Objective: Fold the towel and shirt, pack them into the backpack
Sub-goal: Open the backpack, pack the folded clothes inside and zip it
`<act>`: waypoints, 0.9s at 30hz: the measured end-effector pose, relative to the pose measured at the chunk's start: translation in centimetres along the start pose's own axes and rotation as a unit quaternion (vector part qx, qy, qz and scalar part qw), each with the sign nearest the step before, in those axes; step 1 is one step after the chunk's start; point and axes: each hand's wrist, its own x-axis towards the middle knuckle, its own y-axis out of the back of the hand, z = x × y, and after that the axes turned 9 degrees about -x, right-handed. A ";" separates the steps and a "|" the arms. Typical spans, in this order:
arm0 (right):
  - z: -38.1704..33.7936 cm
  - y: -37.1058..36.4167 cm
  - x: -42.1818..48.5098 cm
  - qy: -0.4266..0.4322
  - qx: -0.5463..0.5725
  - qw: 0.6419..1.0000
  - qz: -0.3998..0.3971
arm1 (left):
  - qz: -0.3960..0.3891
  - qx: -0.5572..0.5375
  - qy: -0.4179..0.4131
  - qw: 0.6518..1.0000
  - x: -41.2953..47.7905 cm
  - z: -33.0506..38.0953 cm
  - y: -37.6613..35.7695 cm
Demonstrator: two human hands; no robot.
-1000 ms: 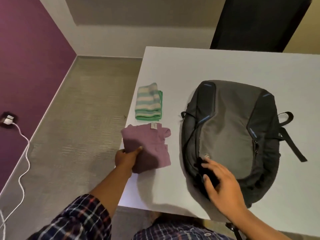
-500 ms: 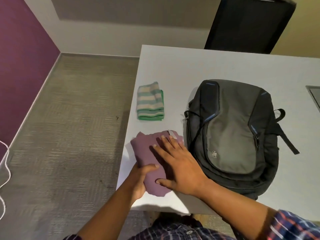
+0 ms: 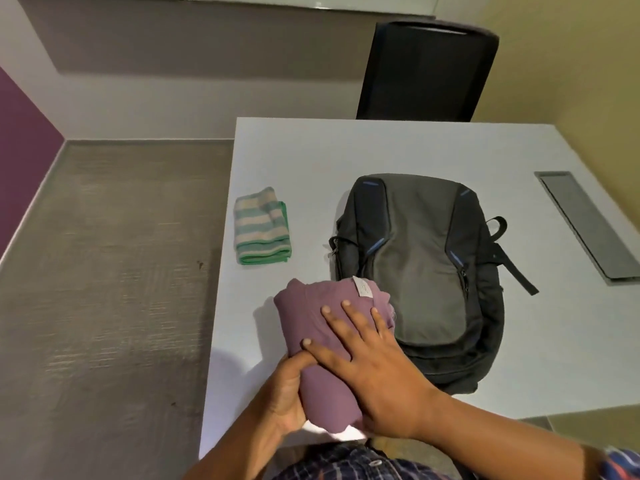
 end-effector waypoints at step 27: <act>21.2 -1.3 -15.8 -0.166 0.040 0.966 0.192 | -0.189 0.878 -0.129 0.420 12.4 -9.9 -9.4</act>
